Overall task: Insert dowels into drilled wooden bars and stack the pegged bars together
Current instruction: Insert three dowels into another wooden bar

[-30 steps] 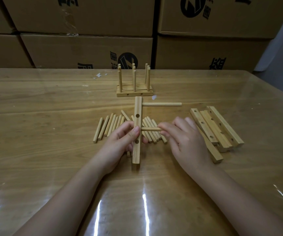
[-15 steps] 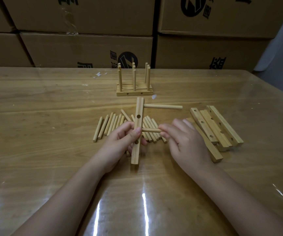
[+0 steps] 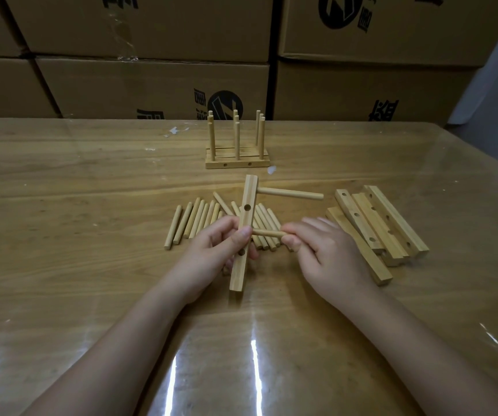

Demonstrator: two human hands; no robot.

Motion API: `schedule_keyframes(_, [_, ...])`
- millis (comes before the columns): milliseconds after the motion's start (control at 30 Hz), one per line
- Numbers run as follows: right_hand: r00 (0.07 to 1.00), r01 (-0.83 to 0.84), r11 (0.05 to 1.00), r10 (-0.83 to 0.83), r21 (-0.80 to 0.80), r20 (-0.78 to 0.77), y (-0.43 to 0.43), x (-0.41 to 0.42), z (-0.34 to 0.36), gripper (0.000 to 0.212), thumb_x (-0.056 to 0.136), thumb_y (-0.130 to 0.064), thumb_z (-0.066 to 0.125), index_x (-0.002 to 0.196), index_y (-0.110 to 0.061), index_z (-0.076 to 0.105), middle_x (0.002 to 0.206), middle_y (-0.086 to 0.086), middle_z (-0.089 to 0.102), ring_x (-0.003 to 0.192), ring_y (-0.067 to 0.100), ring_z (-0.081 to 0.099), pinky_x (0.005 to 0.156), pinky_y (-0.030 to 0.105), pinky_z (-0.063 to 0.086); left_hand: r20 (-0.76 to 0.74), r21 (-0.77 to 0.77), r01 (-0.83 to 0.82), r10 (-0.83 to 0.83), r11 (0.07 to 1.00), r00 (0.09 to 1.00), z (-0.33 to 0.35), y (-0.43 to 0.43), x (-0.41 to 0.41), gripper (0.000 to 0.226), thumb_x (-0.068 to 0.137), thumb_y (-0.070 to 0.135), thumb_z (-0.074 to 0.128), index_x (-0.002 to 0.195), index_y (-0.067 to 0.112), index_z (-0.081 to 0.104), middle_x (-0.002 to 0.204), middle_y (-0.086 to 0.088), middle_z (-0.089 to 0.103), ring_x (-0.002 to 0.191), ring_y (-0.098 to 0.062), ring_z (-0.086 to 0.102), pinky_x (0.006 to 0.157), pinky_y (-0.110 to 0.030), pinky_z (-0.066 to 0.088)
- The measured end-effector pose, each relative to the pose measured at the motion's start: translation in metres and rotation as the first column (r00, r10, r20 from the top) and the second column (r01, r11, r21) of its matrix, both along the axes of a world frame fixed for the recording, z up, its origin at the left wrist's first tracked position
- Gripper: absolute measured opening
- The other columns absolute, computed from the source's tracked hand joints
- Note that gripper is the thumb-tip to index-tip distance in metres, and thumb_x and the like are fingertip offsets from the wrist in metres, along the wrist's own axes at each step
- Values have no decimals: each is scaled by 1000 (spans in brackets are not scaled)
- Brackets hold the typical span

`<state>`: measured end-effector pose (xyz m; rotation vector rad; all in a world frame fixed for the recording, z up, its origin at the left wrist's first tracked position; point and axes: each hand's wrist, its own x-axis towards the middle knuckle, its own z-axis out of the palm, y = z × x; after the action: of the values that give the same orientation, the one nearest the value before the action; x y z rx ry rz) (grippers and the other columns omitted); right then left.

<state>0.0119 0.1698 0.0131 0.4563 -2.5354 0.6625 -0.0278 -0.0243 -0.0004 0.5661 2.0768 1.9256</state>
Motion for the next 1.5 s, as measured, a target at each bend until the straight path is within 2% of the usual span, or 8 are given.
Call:
schedule_keyframes(333, [992,17,993,-2,-115,126,0,-1,0,19,92,-14,54,101,-16,70,85,-14,60,79,4,53,66,7,36,-31,-41,4,-6,999,1000,0,1,0,31,83,43,51,100,20,62,80,-1,70,79,-23,62,71,-41,48])
schedule_keyframes(700, [968,47,976,8,-212,253,1,0,0,19,92,-23,51,93,-25,70,78,-10,62,71,9,56,64,25,43,-64,-57,13,-17,998,998,0,1,0,28,85,42,50,100,22,62,82,-1,70,85,-33,64,70,-37,51])
schedule_keyframes(800, [966,62,968,3,-241,260,-3,-1,-3,20,93,-23,50,100,-24,69,81,-17,60,79,3,55,65,14,42,-65,-47,3,-6,999,998,-1,1,0,24,86,42,51,96,24,62,77,-1,69,78,-26,64,72,-37,53])
schedule_keyframes(933, [998,34,999,-33,-17,57,-7,0,-3,22,95,-23,49,103,-14,67,87,-8,62,84,11,55,67,25,45,14,54,-54,54,997,998,0,4,3,22,81,46,54,83,28,66,69,0,66,64,-11,63,60,-23,52])
schedule_keyframes(1133, [995,71,980,-55,187,-86,-5,4,3,32,93,-32,42,95,-13,67,79,-2,60,72,16,53,48,25,43,36,60,-85,83,995,996,0,7,2,23,81,49,54,79,31,69,74,-4,60,66,-15,56,65,-29,49])
schedule_keyframes(1233, [996,78,977,-65,199,-69,-7,2,3,30,93,-30,41,92,-13,66,79,-2,58,70,15,52,45,25,40,52,63,-92,89,994,995,0,7,3,26,81,48,54,81,27,69,77,-7,58,69,-18,53,70,-36,44])
schedule_keyframes(1367, [997,63,985,-67,163,23,-8,3,2,15,92,-23,50,89,-16,63,76,-6,61,68,14,56,49,20,30,52,44,-87,85,995,995,1,7,2,26,82,46,55,83,25,69,73,1,60,67,-10,55,68,-29,46])
schedule_keyframes(1500, [996,42,994,-49,97,72,-7,4,1,16,94,-20,49,90,-15,64,74,-12,54,67,12,52,53,24,31,40,18,-82,81,996,996,1,6,1,28,80,48,55,84,25,71,73,5,61,68,-7,56,67,-24,47])
